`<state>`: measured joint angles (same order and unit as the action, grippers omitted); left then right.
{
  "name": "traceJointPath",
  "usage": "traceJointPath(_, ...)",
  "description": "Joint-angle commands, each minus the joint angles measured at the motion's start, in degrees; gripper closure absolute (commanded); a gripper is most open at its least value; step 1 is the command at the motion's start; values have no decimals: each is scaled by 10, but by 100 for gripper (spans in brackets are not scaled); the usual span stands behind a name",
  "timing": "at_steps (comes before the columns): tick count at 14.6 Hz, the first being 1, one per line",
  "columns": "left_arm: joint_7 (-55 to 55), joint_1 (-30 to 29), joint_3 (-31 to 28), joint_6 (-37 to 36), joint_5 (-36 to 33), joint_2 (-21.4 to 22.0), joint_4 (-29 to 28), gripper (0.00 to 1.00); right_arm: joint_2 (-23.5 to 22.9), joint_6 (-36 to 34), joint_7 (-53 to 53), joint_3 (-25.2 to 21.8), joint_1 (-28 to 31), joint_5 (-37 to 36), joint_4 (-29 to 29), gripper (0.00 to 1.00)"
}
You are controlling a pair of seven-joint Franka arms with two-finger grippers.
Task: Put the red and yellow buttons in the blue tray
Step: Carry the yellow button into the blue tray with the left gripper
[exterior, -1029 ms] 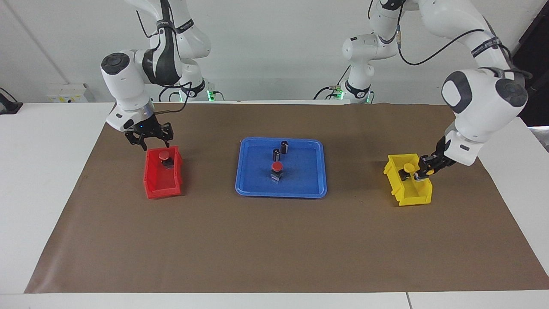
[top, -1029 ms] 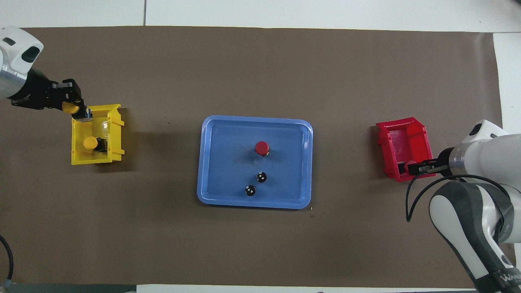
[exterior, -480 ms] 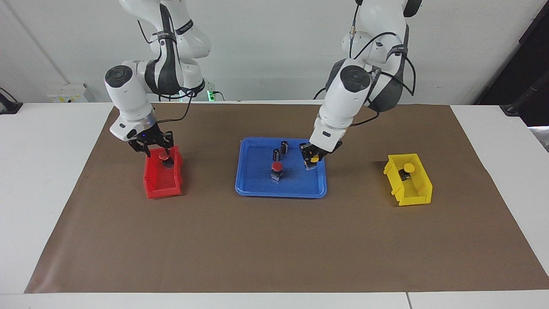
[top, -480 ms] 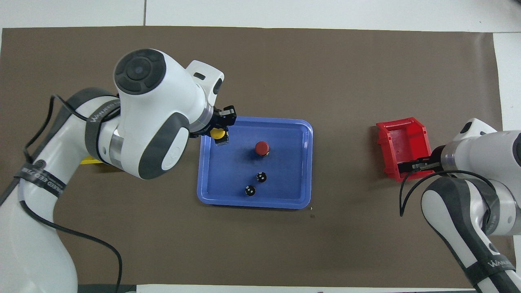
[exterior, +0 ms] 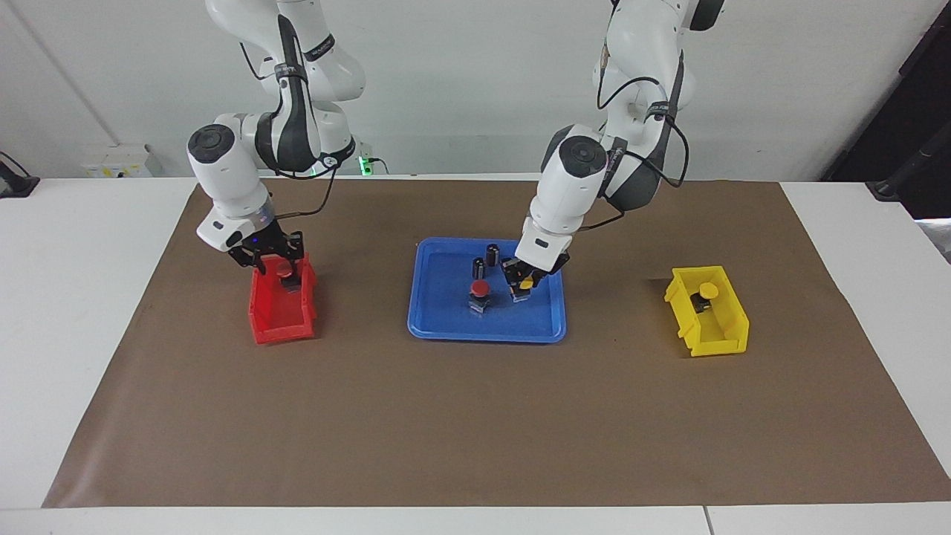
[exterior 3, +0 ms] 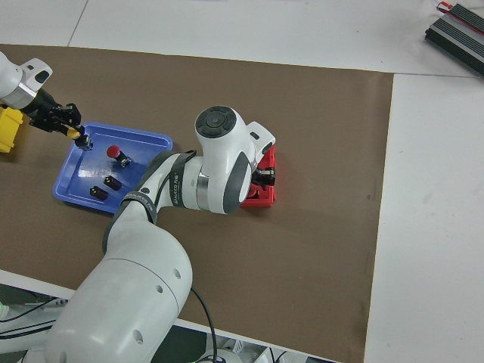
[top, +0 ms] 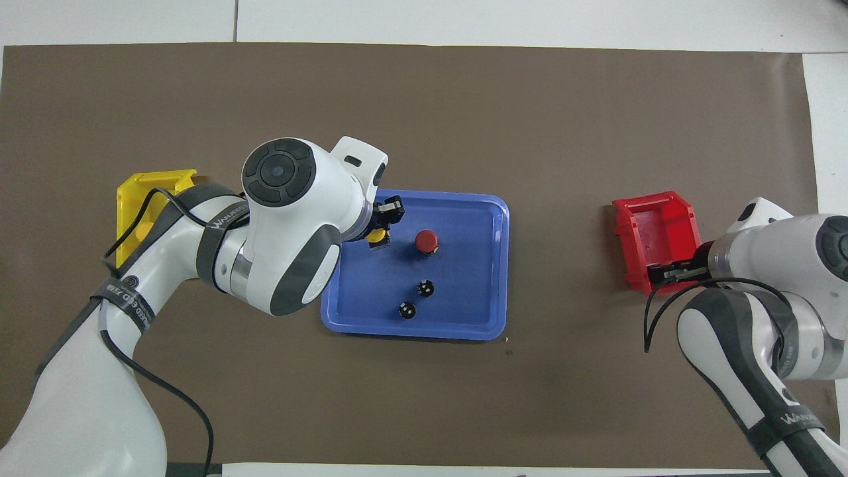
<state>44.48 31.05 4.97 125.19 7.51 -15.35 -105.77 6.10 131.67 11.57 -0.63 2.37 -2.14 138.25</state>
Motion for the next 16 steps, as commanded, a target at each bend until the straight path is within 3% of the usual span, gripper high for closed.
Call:
traceJointPath(1,4,15,-9,35,14,-23,-2,98,7,25,15,4,5,14,17,35)
traceJointPath(3,3,16,-9,40,14,-32,-1,94,8,31,15,4,5,14,24,42)
traceJointPath(4,2,15,-9,39,14,-34,-1,81,8,30,15,4,5,14,24,46)
traceJointPath(5,1,13,-9,37,13,-34,-1,55,8,30,15,4,5,14,24,49)
traceJointPath(6,4,15,-9,30,14,-33,0,46,8,31,16,4,4,14,23,54)
traceJointPath(7,4,16,-10,10,14,-29,8,44,8,30,16,5,4,14,22,59)
traceJointPath(8,4,16,-10,-26,13,-23,24,37,7,30,17,5,2,13,19,64)
traceJointPath(11,-5,-4,-19,-147,8,49,63,0,-8,-27,33,5,4,13,-39,66)
traceJointPath(13,-38,-48,-26,-214,-25,84,85,0,-25,-99,41,5,4,12,-112,66)
traceJointPath(16,-229,-151,-28,-354,-44,146,116,0,-49,-204,29,19,0,11,-228,66)
